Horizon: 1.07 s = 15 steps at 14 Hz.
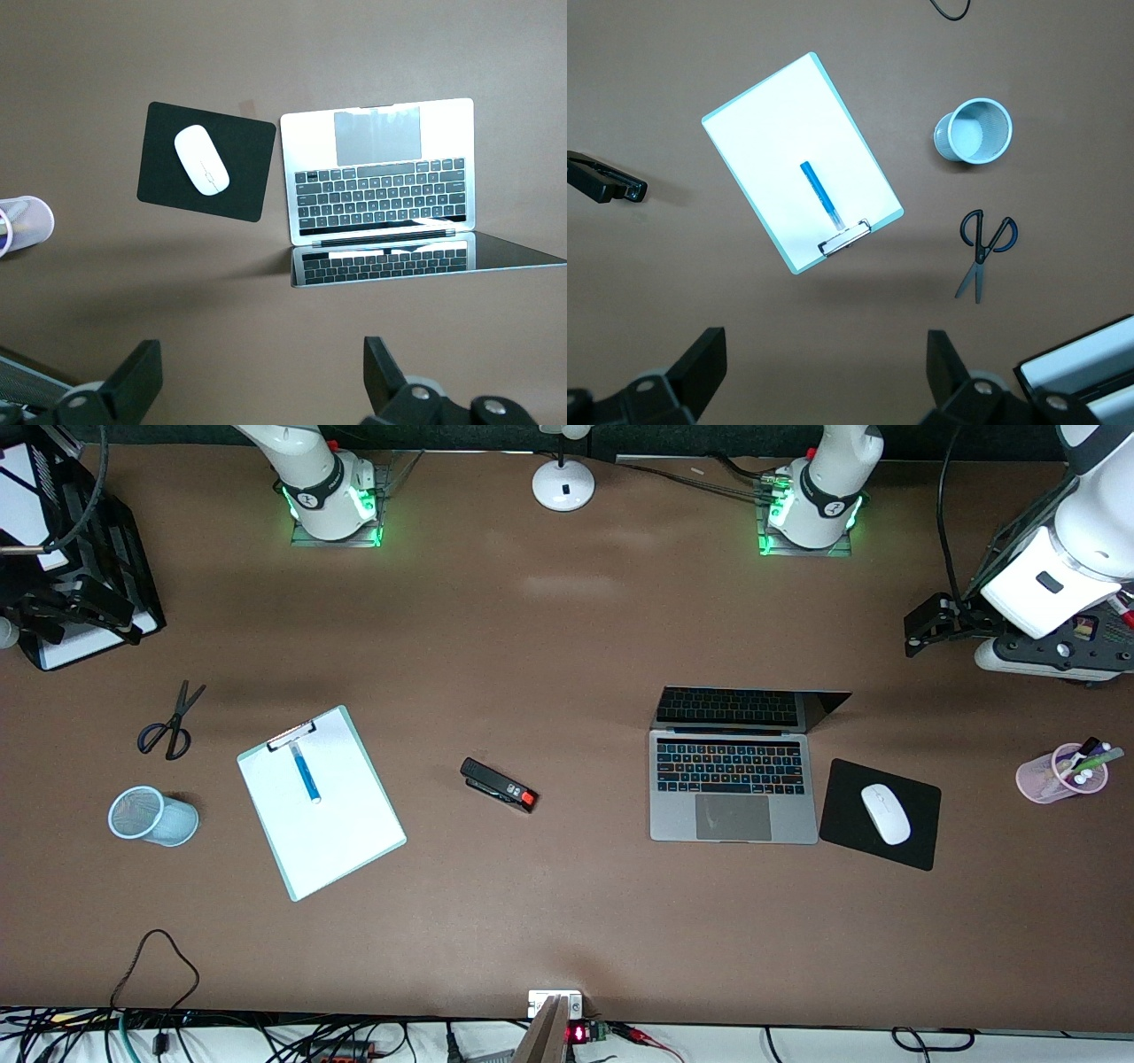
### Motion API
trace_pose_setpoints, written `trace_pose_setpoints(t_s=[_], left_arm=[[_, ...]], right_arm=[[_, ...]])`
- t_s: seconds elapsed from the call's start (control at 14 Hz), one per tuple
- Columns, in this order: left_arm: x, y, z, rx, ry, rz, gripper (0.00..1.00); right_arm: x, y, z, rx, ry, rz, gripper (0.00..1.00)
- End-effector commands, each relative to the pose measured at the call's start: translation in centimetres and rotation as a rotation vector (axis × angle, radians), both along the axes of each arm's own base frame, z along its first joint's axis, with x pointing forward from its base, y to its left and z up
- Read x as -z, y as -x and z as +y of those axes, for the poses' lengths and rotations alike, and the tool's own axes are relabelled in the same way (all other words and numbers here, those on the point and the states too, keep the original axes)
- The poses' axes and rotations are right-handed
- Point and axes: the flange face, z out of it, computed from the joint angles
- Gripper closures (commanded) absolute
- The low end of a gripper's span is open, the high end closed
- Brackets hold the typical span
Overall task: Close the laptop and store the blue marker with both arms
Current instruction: 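Move the right gripper toward the clipboard while the left gripper approaches the laptop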
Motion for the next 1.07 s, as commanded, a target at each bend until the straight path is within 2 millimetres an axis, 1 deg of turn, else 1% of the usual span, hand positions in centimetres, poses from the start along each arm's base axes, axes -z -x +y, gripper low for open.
trace_pose_setpoints(t_s=[0.0,0.14,0.21,0.29,0.5,0.71,0.79,0.86,0.93,1.0], left_arm=[[-0.4,0.0,-0.1,-0.007,0.002,0.005,0.00],[-0.4,0.0,0.0,-0.008,0.002,0.005,0.00],[0.3,-0.2,0.1,-0.010,0.001,0.020,0.00],[1.4,-0.5,0.1,-0.010,-0.001,0.052,0.00],[1.5,-0.5,-0.6,0.004,-0.001,0.060,0.00],[1.8,-0.6,-0.2,0.007,0.000,0.071,0.00],[2.3,-0.8,-0.1,0.007,-0.001,0.077,0.01],[2.8,-1.0,-0.2,0.000,-0.002,0.091,0.15],[2.9,-0.8,-0.2,-0.001,-0.004,0.106,0.49],[3.2,-0.6,-0.3,0.009,-0.006,0.129,0.61]], right_arm=[[0.0,-0.6,-0.2,-0.011,0.003,0.002,0.00],[0.8,-1.2,-0.2,-0.014,0.003,0.007,0.00],[1.3,-1.5,-0.1,-0.017,0.003,0.011,0.00],[1.6,-1.7,0.0,-0.018,0.002,0.011,0.00],[3.3,-2.8,0.0,-0.023,0.004,0.019,0.00],[5.0,-3.8,0.5,-0.032,0.008,0.033,0.00],[5.7,-4.2,0.6,-0.034,0.008,0.036,0.00],[6.4,-4.4,0.7,-0.037,0.009,0.045,0.00],[7.1,-4.8,0.7,-0.037,0.009,0.052,0.00],[7.7,-5.1,0.7,-0.037,0.010,0.057,0.00]])
